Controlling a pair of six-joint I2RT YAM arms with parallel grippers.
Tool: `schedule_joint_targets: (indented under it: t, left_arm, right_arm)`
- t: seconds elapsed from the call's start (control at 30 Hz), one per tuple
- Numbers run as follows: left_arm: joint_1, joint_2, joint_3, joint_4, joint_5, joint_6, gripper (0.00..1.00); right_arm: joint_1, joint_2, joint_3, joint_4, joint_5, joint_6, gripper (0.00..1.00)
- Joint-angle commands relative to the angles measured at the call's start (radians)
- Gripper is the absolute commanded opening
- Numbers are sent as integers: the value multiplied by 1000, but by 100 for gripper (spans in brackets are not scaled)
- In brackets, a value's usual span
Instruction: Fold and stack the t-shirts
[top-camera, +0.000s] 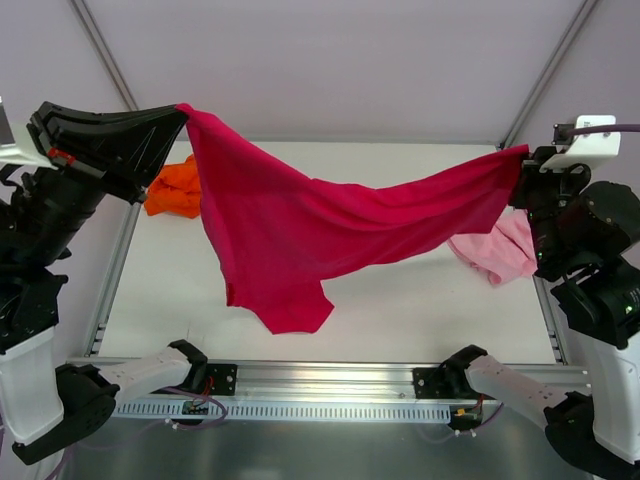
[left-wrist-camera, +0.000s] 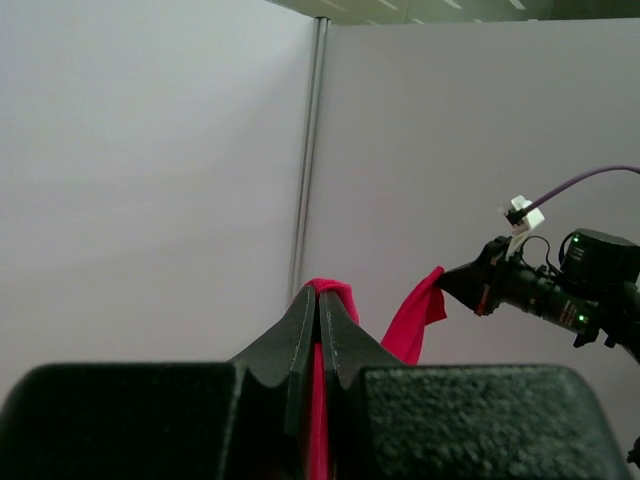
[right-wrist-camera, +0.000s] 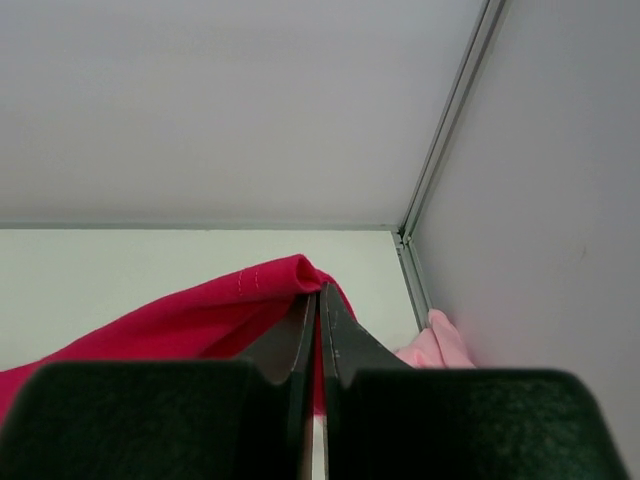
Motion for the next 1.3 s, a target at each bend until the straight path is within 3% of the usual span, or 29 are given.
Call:
schedule_joint_targets:
  t: [0.0, 0.13, 0.23, 0.7, 1.03, 1.27]
  left_arm:
    - [-1, -44, 38, 76, 55, -19, 0]
    - [-1, -60, 30, 2, 17, -19, 0]
    - [-2, -95, -29, -52, -26, -30, 0]
    - [5, -278, -219, -294, -161, -82, 0]
    - [17, -307, -421, -274, -282, -57, 0]
    - [17, -190, -479, -168, -316, -12, 0]
  right_arm:
    - [5, -36, 29, -10, -45, 20, 1]
    - [5, -6, 137, -178, -129, 97, 1]
    - [5, -9, 121, -279, -211, 175, 1]
    - [5, -84, -17, -293, -260, 203, 1]
    - [5, -96, -259, -163, -294, 226, 1]
    - [5, -32, -421, 6, -283, 215, 1]
